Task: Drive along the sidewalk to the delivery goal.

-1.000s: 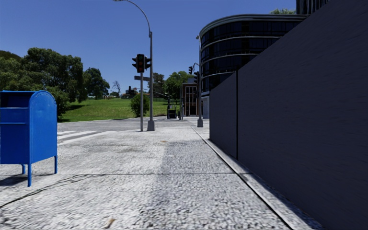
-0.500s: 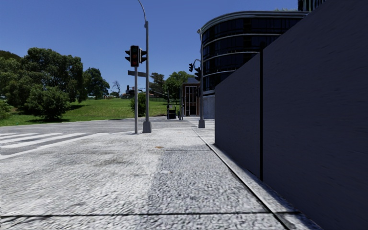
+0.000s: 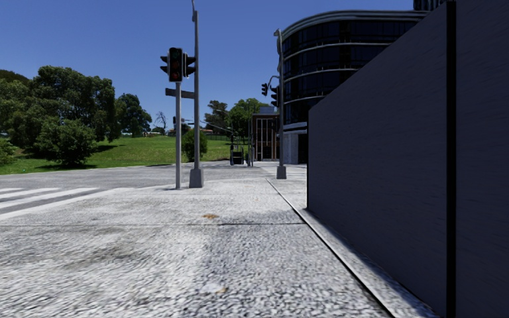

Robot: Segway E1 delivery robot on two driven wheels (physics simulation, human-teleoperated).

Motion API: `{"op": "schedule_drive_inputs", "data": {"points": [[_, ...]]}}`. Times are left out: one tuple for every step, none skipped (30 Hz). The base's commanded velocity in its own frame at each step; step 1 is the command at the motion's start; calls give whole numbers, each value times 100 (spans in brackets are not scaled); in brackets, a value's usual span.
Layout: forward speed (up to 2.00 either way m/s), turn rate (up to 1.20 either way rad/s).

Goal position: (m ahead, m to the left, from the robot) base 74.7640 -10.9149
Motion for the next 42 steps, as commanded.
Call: {"op": "schedule_drive_inputs", "data": {"points": [[200, 0], [200, 0], [200, 0], [200, 0], [200, 0], [200, 0], [200, 0], [200, 0], [200, 0], [200, 0], [200, 0], [200, 0], [200, 0], [200, 0], [200, 0], [200, 0], [200, 0], [200, 0], [200, 0], [200, 0], [200, 0], [200, 0], [200, 0], [200, 0], [200, 0], [200, 0], [200, 0], [200, 0], [200, 0], [200, 0], [200, 0], [200, 0], [200, 0], [200, 0], [200, 0], [200, 0], [200, 0], [200, 0], [200, 0], [200, 0], [200, 0], [200, 0]]}}
